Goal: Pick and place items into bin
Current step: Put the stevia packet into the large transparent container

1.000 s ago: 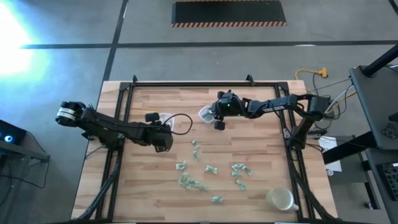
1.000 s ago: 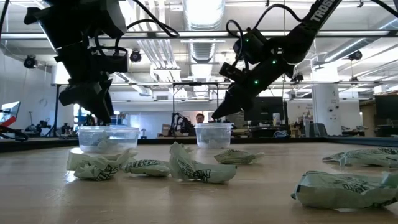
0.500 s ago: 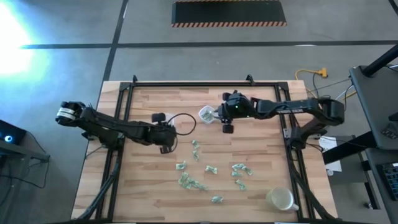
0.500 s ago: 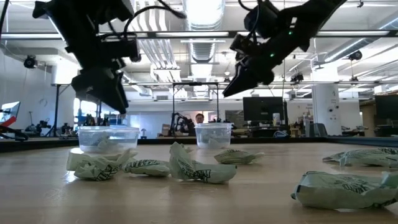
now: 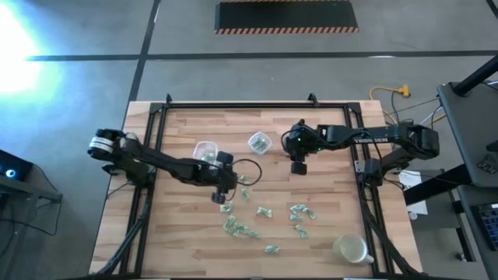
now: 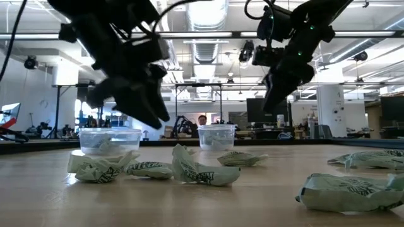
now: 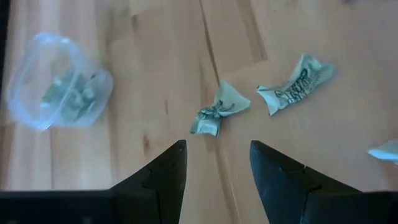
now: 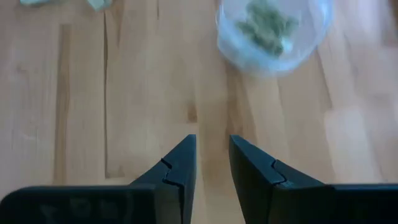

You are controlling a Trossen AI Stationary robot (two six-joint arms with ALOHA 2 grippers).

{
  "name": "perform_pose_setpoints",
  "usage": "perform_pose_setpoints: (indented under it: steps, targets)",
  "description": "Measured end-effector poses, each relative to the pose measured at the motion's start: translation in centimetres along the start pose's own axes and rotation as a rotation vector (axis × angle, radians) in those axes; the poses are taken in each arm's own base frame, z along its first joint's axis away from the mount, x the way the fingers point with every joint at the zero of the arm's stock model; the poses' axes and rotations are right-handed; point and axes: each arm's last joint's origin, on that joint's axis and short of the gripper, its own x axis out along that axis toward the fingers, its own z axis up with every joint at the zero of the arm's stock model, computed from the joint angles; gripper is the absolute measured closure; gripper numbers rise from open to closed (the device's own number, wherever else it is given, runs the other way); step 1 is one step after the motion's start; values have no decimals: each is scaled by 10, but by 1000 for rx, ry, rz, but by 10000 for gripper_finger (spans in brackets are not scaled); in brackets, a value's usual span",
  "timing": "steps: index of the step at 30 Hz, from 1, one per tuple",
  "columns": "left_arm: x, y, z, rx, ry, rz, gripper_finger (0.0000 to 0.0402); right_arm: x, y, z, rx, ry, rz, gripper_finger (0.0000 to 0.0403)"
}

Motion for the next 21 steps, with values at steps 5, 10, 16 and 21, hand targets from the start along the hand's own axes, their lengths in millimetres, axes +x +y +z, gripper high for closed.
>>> perform_pose_setpoints:
  steps: [5, 10, 16, 21]
  targets:
    - [23, -2, 7, 47, 26, -17, 242, 1, 0, -2, 30, 12, 2, 326]
    - [39, 6, 11, 34, 40, -65, 242, 1, 0, -1, 31, 8, 2, 323]
    - [44, 22, 13, 12, 25, -110, 242, 1, 0, -1, 31, 5, 3, 328]
    - [47, 32, 11, -6, 6, -189, 242, 1, 0, -1, 31, 2, 4, 332]
